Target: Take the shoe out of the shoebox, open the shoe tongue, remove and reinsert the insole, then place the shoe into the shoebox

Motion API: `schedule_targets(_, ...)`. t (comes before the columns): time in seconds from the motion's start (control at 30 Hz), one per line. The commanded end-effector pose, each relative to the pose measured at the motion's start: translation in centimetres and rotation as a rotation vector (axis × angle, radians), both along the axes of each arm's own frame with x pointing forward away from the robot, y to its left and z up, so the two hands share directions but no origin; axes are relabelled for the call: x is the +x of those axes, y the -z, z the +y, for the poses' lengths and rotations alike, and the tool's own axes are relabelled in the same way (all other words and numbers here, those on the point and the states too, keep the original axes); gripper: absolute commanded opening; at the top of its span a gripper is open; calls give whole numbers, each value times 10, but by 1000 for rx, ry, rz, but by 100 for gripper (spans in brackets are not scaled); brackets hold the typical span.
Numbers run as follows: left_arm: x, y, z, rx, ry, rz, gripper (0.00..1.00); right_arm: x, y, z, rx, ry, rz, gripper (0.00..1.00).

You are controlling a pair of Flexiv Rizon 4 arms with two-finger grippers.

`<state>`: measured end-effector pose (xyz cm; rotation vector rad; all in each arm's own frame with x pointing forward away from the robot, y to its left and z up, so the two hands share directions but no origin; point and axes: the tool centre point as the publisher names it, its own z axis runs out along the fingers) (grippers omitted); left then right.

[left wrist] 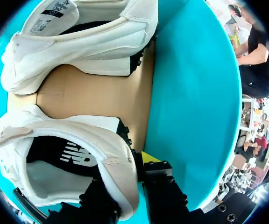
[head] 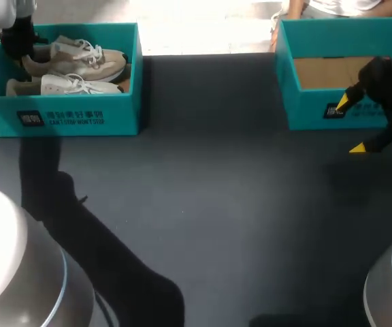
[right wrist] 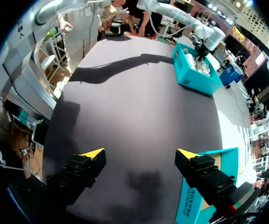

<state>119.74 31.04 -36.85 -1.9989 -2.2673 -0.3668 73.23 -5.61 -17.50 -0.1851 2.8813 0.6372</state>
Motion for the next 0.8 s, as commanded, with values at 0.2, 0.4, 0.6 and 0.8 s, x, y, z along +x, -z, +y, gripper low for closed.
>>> schedule_targets(0.2, 12, 12, 1, 5, -20, 55, 46, 1, 0, 1, -3, 0, 3, 100)
schedule_targets(0.4, 3, -4, 0, -33, -11, 40, 76, 1, 0, 1, -3, 0, 3, 100)
schedule_targets(0.6, -2, -28, -4, -87, -1, 12, 85, 1, 0, 1, -3, 0, 3, 100)
schedule_targets(0.8, -9, -47, -5, -125, -16, -5, 91, 1, 0, 1, -3, 0, 3, 100)
